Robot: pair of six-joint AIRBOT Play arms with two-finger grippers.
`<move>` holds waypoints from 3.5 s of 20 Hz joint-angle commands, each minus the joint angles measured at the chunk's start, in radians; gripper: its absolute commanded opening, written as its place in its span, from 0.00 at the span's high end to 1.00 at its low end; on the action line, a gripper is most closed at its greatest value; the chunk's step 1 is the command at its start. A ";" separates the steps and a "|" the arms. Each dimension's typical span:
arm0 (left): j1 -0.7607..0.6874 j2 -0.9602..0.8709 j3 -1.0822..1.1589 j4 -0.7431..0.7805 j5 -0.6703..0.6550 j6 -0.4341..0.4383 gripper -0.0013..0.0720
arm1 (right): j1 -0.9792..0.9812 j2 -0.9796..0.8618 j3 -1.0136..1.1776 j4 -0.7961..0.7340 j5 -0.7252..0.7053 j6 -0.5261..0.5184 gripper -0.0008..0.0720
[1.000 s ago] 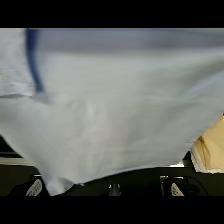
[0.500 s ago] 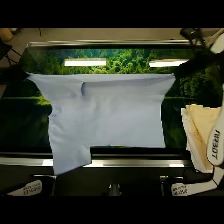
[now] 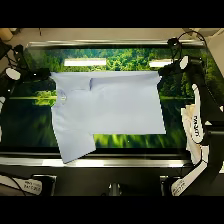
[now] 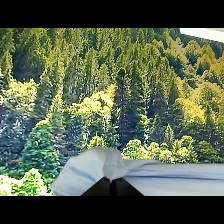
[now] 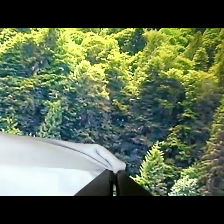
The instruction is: Fold the shirts.
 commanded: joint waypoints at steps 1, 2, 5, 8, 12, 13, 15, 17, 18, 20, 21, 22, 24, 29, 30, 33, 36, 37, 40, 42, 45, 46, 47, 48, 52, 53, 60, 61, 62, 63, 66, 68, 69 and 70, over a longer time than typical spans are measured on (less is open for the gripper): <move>-0.013 -0.033 0.006 -0.003 -0.021 0.005 0.96 | -0.004 -0.033 0.000 -0.001 -0.019 -0.019 0.96; -0.005 -0.018 0.006 0.000 -0.054 0.004 0.96 | -0.007 -0.024 0.000 -0.002 -0.003 -0.019 0.96; 0.014 0.015 0.006 0.036 -0.269 0.003 0.96 | -0.007 0.008 0.000 0.004 0.208 -0.045 0.96; 0.004 -0.004 -0.021 0.169 -0.459 -0.072 0.96 | -0.007 -0.020 -0.002 -0.005 0.458 -0.079 0.96; -0.005 -0.013 -0.094 0.187 -0.528 -0.086 0.96 | -0.007 -0.071 -0.001 0.031 0.621 -0.078 0.96; -0.010 -0.013 -0.113 0.188 -0.526 -0.086 0.96 | -0.007 -0.080 -0.002 0.035 0.634 -0.077 0.96; -0.011 -0.017 -0.132 0.187 -0.520 -0.087 0.96 | -0.007 -0.098 -0.002 0.065 0.665 -0.074 0.96; -0.010 -0.019 -0.134 0.187 -0.520 -0.087 0.96 | -0.007 -0.108 -0.001 0.086 0.684 -0.074 0.96; -0.010 -0.019 -0.134 0.187 -0.520 -0.087 0.96 | -0.007 -0.108 -0.001 0.085 0.686 -0.074 0.96; -0.010 -0.019 -0.134 0.188 -0.520 -0.087 0.96 | -0.007 -0.108 -0.001 0.080 0.694 -0.074 0.96; -0.008 -0.019 -0.134 0.188 -0.520 -0.087 0.96 | -0.007 -0.108 -0.001 0.072 0.697 -0.074 0.96; -0.006 -0.019 -0.134 0.188 -0.520 -0.087 0.96 | -0.007 -0.108 -0.001 0.063 0.699 -0.074 0.96; -0.006 -0.019 -0.134 0.187 -0.520 -0.102 0.95 | -0.007 -0.108 -0.001 0.048 0.691 -0.070 0.95; 0.035 -0.008 -0.086 0.183 -0.608 -0.103 0.24 | -0.030 -0.076 0.000 -0.050 0.779 -0.193 0.26; 0.061 0.004 -0.080 0.183 -0.644 -0.107 0.24 | -0.052 -0.062 0.000 -0.055 0.834 -0.194 0.25; 0.132 0.068 -0.133 0.154 -0.762 -0.100 0.24 | -0.132 -0.005 -0.036 0.047 0.920 -0.174 0.26; 0.179 0.236 -0.431 0.070 -0.718 -0.035 0.24 | -0.146 0.155 -0.313 0.062 0.793 -0.185 0.26; 0.183 0.301 -0.553 0.070 -0.687 -0.021 0.24 | -0.145 0.215 -0.429 0.090 0.722 -0.196 0.26; 0.189 0.471 -0.799 0.066 -0.632 0.072 0.24 | -0.145 0.351 -0.661 0.169 0.595 -0.255 0.26; 0.188 0.544 -0.883 0.050 -0.594 0.080 0.24 | -0.145 0.405 -0.732 0.125 0.558 -0.255 0.27; 0.186 0.555 -0.958 0.027 -0.579 0.079 0.24 | -0.145 0.423 -0.754 0.053 0.567 -0.255 0.27; 0.182 0.555 -0.975 0.016 -0.568 0.079 0.24 | -0.145 0.423 -0.755 0.047 0.566 -0.255 0.27; 0.174 0.555 -0.989 0.006 -0.551 0.079 0.24 | -0.145 0.423 -0.755 0.045 0.563 -0.255 0.27; 0.167 0.555 -0.994 -0.002 -0.534 0.079 0.24 | -0.145 0.423 -0.755 0.045 0.560 -0.254 0.27; 0.153 0.539 -0.994 -0.055 -0.467 0.079 0.25 | -0.145 0.423 -0.755 0.045 0.562 -0.254 0.27; 0.147 0.523 -0.994 -0.056 -0.468 0.079 0.25 | -0.145 0.423 -0.755 0.045 0.562 -0.254 0.27; 0.138 0.496 -0.993 -0.065 -0.471 0.075 0.95 | -0.145 0.445 -0.914 0.102 0.574 -0.262 0.26; 0.138 0.498 -0.993 -0.065 -0.475 0.075 0.95 | -0.145 0.465 -0.960 0.119 0.543 -0.269 0.25; 0.138 0.498 -0.993 -0.065 -0.479 0.076 0.95 | -0.145 0.480 -0.993 0.120 0.513 -0.269 0.24; 0.138 0.498 -0.993 -0.065 -0.484 0.076 0.95 | -0.145 0.489 -1.017 0.121 0.486 -0.265 0.24; 0.138 0.498 -0.993 -0.065 -0.494 0.076 0.95 | -0.145 0.489 -1.032 0.165 0.438 -0.266 0.24; 0.138 0.498 -0.993 -0.066 -0.497 0.076 0.95 | -0.145 0.489 -1.032 0.183 0.390 -0.257 0.24; 0.138 0.498 -0.993 -0.066 -0.500 0.076 0.95 | -0.145 0.489 -1.032 0.187 0.376 -0.250 0.24; 0.138 0.498 -0.993 -0.065 -0.502 0.076 0.95 | -0.145 0.489 -1.032 0.188 0.369 -0.249 0.24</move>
